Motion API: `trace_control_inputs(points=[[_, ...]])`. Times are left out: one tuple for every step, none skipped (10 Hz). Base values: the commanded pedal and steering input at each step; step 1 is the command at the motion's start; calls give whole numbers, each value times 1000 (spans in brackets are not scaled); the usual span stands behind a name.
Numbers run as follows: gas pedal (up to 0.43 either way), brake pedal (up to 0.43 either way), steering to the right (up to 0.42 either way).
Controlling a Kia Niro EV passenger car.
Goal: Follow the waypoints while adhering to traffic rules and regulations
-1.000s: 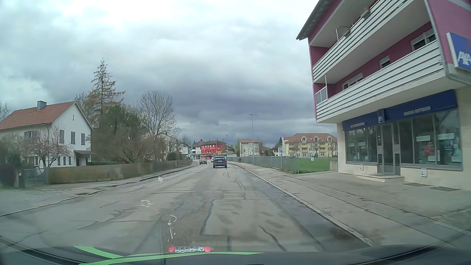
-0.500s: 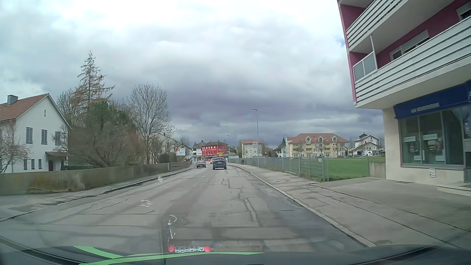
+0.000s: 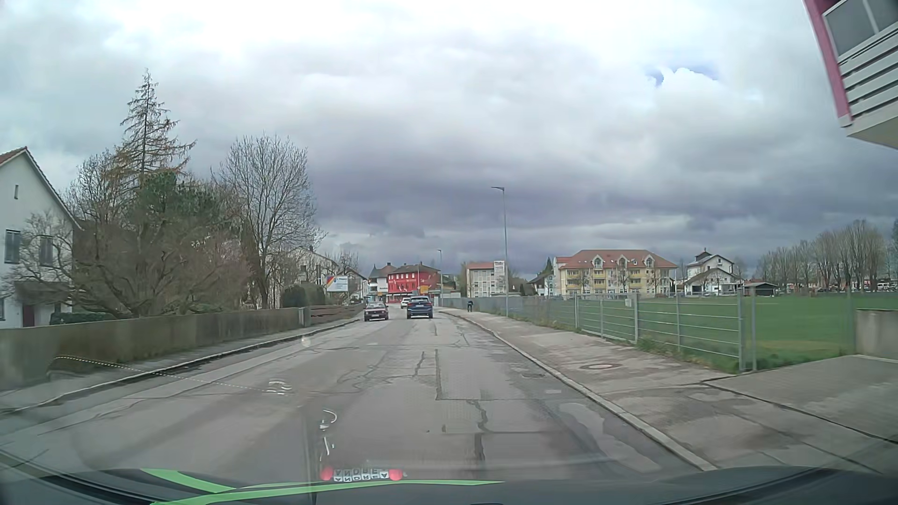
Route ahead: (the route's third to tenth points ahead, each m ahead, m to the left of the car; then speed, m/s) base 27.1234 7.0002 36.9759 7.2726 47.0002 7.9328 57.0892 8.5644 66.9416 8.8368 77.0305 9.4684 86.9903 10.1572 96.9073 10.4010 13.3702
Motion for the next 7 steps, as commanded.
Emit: trace_control_inputs(points=[[110,0,-7],[110,0,-7],[110,0,-7],[110,0,-7],[110,0,-7],[110,0,-7],[110,0,-8]])
